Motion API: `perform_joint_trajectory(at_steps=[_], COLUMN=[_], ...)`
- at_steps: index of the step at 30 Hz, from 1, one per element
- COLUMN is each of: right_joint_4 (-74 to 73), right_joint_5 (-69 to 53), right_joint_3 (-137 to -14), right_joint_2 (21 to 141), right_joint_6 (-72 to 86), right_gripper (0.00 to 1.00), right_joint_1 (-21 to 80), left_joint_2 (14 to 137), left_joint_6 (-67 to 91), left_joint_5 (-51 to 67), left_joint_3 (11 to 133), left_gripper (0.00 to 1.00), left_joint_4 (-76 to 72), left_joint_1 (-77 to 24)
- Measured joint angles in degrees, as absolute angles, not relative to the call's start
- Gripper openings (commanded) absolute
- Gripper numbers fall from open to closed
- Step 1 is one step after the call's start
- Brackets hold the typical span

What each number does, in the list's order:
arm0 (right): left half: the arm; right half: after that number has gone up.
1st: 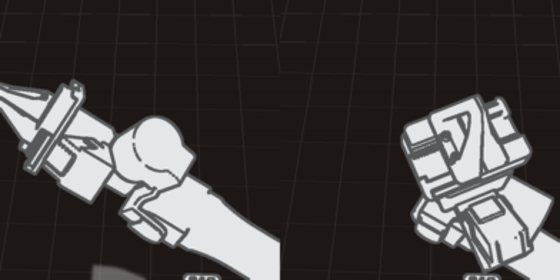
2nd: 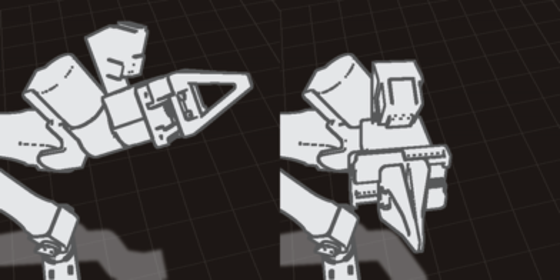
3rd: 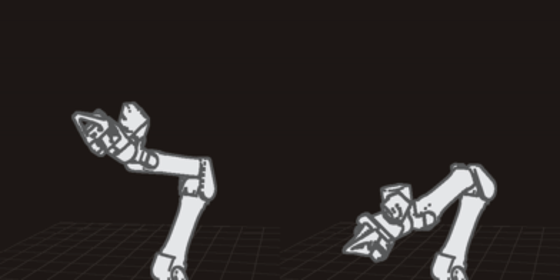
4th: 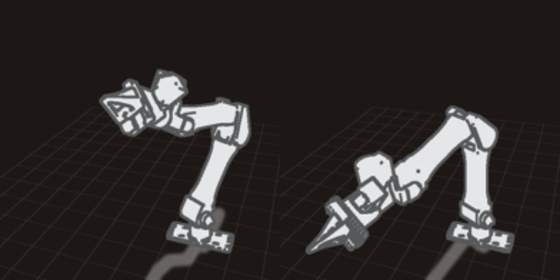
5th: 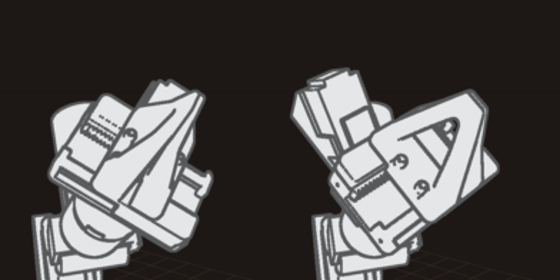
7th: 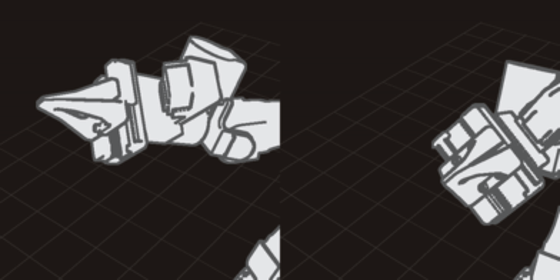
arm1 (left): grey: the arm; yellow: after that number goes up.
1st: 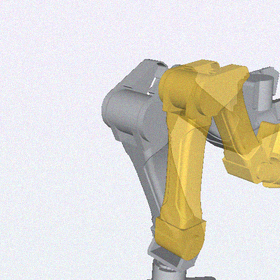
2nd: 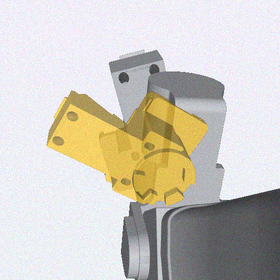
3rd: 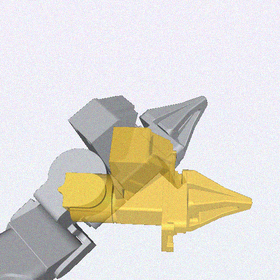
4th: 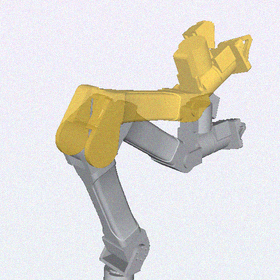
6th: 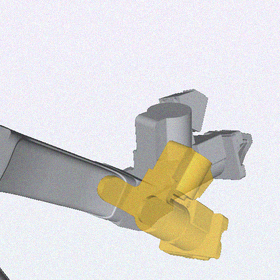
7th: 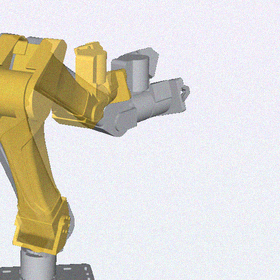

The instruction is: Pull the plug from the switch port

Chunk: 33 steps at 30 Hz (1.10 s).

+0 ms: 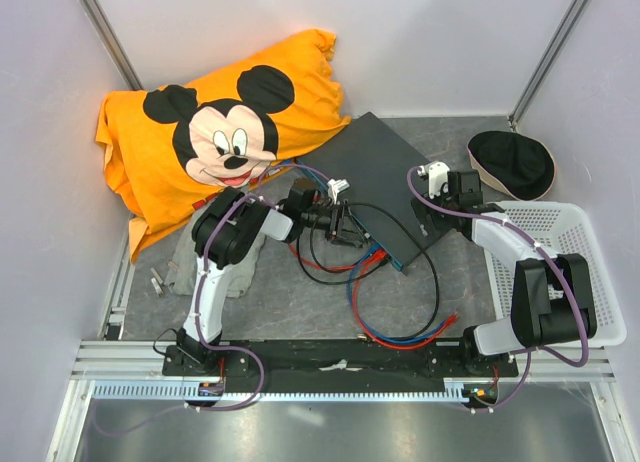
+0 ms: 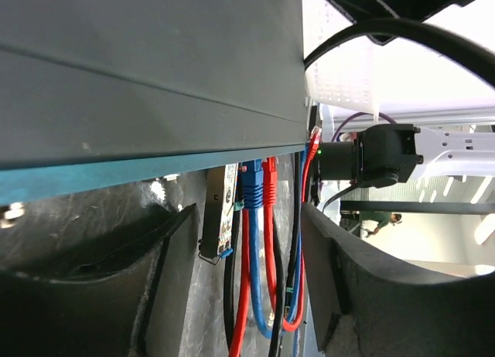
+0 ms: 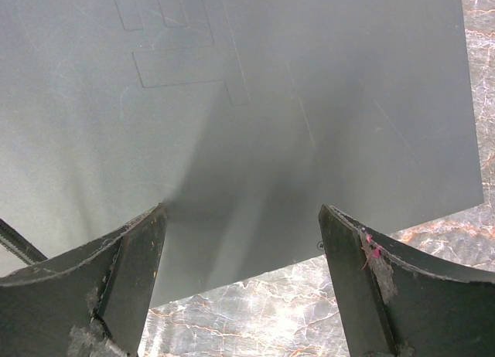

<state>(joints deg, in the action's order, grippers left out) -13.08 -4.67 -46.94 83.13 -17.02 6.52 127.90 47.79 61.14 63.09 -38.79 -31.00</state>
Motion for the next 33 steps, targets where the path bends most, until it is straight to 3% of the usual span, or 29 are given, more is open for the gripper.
perform_joint_trajectory(at_steps=[11,27,33], right_joint_4=[-13.13,-13.13,-13.1], right_joint_5=[-4.71,-4.71,-4.71], right_joint_3=[-47.18,-47.18,-47.2], right_joint_2=[83.35,83.35,83.37], right_joint_6=[-17.26,-17.28,-17.26], right_gripper=[0.89,0.89,0.89], right_joint_1=[6.52,6.52,6.52], left_joint_2=[127.9,127.24,116.9], left_joint_6=[47.59,38.06,27.0], left_joint_5=[60.84,63.31,62.83], left_joint_3=[63.0,61.17,55.66], left_gripper=[0.29,0.18,0.16], left_joint_4=[-36.32,-29.56,-17.65], left_joint_1=[-30.98,-29.36,-27.57])
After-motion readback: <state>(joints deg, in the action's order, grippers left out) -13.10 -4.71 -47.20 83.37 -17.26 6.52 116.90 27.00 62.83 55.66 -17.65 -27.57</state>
